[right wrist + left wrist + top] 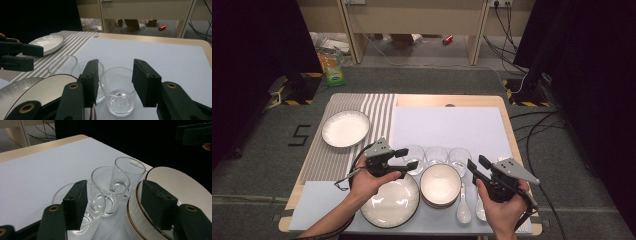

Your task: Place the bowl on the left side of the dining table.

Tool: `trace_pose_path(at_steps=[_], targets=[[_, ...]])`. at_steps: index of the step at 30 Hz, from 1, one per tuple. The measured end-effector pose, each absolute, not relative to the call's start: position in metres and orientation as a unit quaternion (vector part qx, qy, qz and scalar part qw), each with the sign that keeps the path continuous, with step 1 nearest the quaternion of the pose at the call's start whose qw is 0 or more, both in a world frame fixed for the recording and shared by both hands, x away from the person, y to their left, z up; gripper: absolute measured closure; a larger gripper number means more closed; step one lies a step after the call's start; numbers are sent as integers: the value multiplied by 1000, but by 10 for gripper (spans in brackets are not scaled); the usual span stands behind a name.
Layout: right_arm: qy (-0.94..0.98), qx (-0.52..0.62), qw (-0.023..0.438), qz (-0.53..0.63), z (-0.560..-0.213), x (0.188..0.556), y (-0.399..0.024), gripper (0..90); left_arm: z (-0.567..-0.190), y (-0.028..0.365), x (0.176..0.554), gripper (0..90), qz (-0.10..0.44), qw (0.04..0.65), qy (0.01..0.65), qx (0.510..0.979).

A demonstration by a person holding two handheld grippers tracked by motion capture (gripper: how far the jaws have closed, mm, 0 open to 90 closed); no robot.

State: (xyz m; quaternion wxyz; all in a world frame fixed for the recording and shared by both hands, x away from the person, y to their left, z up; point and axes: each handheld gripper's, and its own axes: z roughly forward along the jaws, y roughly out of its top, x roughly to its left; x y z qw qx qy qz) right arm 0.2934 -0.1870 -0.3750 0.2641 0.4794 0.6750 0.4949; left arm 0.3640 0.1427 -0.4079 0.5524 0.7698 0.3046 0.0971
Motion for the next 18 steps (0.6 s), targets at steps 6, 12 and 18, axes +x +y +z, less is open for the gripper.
trace_pose_path(at_steps=[6,12,18], targets=[[677,479,263,494,-376,294,-186,566,-410,133,363,377,89,549,298,776],[676,479,264,494,-375,293,-186,567,-411,124,362,377,82,551,289,778],[677,480,264,491,-376,294,-186,568,-413,118,361,377,78,546,284,785]])
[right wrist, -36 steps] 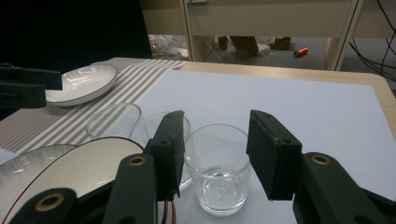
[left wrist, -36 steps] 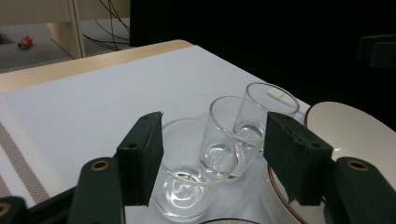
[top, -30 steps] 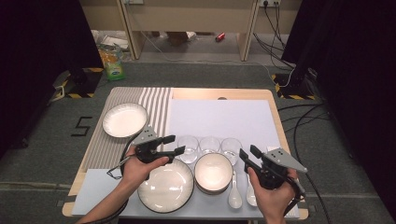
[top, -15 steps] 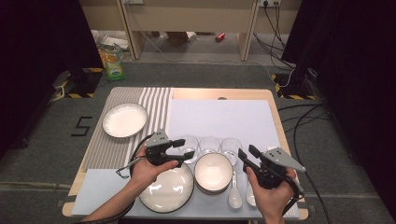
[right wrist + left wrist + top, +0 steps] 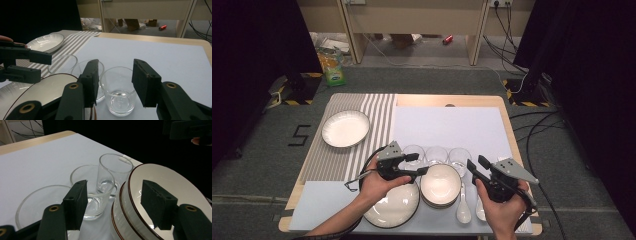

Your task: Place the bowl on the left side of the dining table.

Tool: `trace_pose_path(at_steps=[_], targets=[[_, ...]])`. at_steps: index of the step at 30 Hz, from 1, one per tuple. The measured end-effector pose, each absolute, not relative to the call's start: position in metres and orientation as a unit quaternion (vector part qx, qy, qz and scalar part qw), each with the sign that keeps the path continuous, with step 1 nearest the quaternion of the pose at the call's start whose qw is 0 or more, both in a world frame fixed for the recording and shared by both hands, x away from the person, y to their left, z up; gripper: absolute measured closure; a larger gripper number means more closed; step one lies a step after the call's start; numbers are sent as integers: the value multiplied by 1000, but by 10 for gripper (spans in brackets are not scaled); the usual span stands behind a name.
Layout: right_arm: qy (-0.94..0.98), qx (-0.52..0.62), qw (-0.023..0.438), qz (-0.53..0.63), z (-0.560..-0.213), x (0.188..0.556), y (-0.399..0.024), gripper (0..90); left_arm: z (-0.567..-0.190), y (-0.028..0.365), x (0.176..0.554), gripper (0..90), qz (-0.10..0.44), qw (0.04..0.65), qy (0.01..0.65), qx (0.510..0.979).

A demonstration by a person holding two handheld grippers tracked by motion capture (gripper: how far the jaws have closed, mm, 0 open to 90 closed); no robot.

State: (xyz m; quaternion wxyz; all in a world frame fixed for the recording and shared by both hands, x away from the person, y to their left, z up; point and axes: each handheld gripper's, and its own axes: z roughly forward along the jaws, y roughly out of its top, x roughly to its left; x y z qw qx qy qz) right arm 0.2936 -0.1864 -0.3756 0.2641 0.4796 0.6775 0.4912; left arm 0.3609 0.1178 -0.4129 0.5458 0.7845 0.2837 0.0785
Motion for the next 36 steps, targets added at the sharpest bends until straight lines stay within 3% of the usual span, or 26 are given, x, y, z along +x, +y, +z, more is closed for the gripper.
trace_pose_path(at_steps=[13,36], targets=[[678,480,263,491,-376,294,-186,569,-412,106,362,387,79,543,274,790],[678,479,264,491,-376,294,-187,572,-420,88,365,480,91,516,257,812]])
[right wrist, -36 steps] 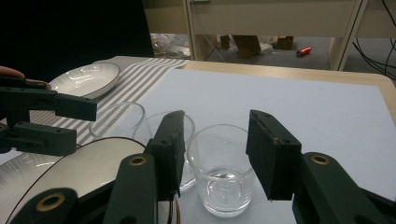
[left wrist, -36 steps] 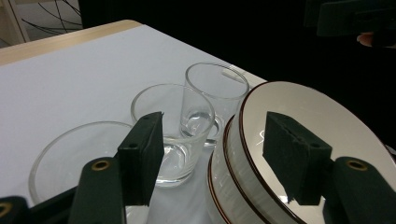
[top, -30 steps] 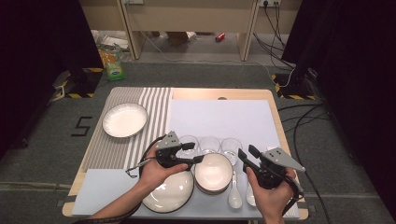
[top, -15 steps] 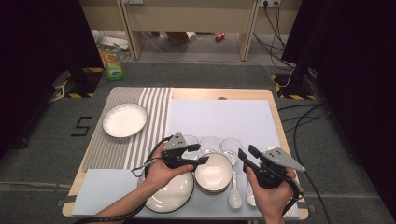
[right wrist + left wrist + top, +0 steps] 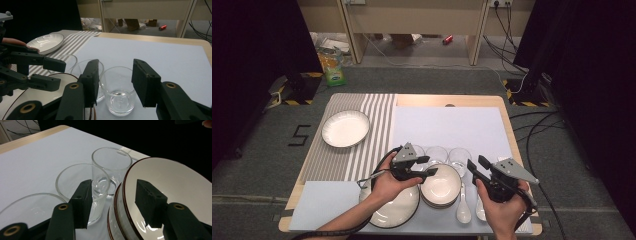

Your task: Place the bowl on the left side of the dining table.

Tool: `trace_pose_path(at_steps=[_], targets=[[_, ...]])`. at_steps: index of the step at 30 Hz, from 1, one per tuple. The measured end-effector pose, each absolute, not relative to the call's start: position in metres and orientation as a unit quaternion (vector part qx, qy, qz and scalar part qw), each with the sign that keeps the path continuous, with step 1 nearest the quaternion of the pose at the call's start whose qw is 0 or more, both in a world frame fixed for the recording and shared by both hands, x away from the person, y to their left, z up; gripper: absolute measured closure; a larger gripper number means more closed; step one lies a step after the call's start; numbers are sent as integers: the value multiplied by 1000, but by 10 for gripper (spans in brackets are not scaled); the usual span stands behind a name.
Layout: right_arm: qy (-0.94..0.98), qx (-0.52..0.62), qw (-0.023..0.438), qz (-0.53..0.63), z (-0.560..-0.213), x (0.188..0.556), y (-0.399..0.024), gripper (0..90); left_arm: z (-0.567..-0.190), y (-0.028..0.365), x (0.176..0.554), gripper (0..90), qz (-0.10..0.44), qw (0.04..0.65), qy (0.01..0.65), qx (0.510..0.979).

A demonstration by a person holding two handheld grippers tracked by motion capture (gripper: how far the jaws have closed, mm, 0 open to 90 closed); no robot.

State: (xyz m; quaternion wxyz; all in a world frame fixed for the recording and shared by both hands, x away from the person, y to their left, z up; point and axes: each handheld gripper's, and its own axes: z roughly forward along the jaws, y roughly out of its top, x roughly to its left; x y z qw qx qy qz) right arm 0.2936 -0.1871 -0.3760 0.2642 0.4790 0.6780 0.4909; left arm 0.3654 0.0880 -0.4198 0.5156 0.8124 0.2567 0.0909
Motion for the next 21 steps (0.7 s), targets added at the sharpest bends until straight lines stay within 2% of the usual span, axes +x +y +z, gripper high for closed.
trace_pose_path(at_steps=[11,21], targets=[[678,479,265,491,-376,294,-187,574,-421,82,365,571,94,506,246,822],[678,477,265,492,-377,294,-187,575,-423,80,366,610,95,502,241,825]])
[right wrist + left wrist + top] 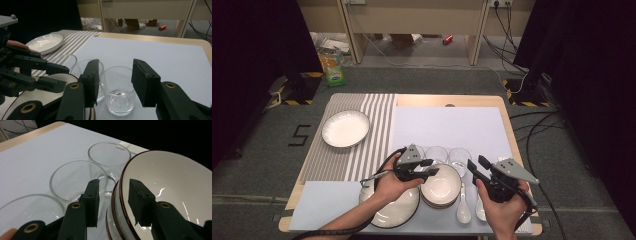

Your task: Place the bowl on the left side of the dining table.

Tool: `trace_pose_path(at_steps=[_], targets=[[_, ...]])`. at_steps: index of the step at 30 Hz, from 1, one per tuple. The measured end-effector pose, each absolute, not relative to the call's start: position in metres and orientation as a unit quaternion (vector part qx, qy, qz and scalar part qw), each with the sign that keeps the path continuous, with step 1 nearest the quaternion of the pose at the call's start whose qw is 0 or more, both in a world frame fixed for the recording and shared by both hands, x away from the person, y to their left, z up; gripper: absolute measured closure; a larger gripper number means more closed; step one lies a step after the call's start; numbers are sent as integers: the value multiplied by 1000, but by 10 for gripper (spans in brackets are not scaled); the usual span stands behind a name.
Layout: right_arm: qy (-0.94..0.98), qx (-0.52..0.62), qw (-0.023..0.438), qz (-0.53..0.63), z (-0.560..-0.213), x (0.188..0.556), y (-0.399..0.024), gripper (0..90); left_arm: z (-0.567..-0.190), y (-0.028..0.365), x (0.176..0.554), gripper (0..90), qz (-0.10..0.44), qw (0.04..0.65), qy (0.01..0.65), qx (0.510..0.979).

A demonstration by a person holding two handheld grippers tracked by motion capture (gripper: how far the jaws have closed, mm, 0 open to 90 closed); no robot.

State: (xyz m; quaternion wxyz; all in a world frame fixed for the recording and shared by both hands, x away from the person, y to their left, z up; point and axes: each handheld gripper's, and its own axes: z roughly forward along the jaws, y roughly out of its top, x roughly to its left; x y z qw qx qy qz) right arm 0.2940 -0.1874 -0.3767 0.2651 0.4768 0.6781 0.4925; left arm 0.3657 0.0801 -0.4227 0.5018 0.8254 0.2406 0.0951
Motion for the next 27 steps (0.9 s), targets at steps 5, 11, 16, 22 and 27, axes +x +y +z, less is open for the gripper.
trace_pose_path(at_steps=[5,11,16,22,27], targets=[[678,477,265,492,-377,294,-187,576,-423,78,365,632,95,498,236,829],[678,479,265,490,-376,294,-188,577,-423,77,366,649,96,496,236,830],[679,476,265,492,-377,294,-187,577,-423,76,365,651,94,493,236,832],[679,477,264,492,-377,294,-187,578,-424,74,365,662,95,491,233,834],[678,478,264,492,-377,294,-187,579,-424,74,365,686,99,485,232,837]])
